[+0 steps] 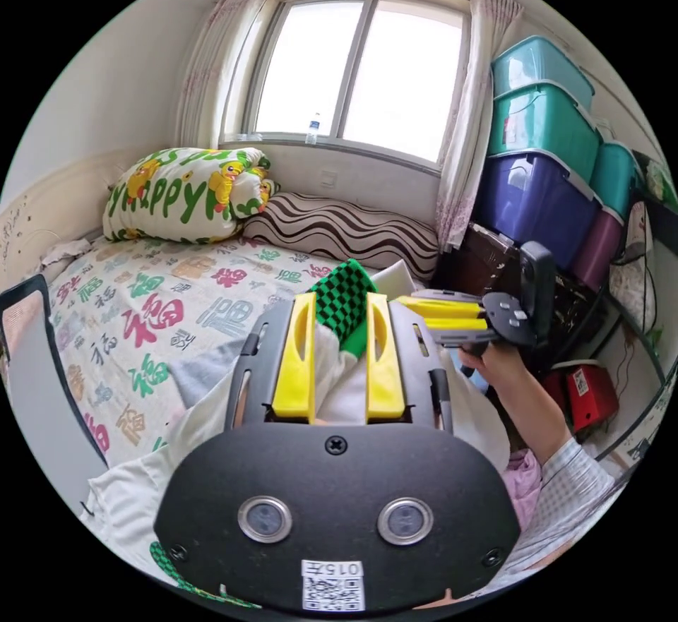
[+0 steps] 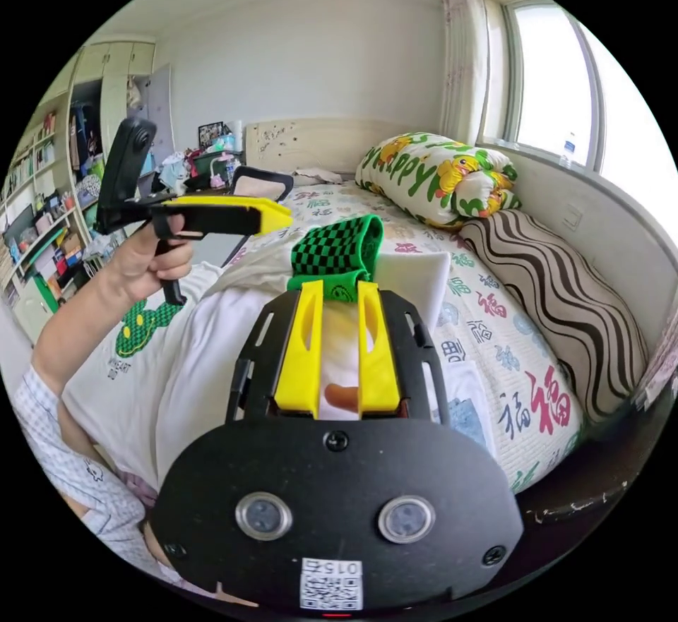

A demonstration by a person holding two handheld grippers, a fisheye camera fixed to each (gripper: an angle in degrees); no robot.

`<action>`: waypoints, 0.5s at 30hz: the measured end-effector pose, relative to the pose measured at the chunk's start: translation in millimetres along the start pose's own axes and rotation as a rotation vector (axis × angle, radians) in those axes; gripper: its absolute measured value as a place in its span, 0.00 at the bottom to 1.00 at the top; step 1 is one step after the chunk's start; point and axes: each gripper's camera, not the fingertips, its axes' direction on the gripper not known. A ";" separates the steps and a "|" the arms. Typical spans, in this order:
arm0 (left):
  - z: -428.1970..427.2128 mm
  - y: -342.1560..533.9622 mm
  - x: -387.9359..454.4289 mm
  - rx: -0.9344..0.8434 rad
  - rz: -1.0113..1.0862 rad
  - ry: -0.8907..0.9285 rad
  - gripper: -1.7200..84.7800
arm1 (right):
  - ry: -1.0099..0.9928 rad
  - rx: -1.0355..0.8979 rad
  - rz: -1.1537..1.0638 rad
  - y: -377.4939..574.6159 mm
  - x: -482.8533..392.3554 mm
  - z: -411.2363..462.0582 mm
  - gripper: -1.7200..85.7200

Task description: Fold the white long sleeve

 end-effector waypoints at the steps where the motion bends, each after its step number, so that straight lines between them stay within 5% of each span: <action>1: 7.4 -3.3 1.6 0.009 -0.005 -0.019 0.17 | 0.004 0.019 -0.017 1.7 -4.6 1.4 0.09; 9: 52.1 -11.9 33.4 -0.104 0.029 -0.168 0.17 | 0.026 0.081 -0.109 14.5 -39.5 8.1 0.01; 15: 30.5 0.4 37.2 -0.046 0.030 -0.173 0.03 | 0.131 0.092 -0.179 17.2 -77.2 7.2 0.01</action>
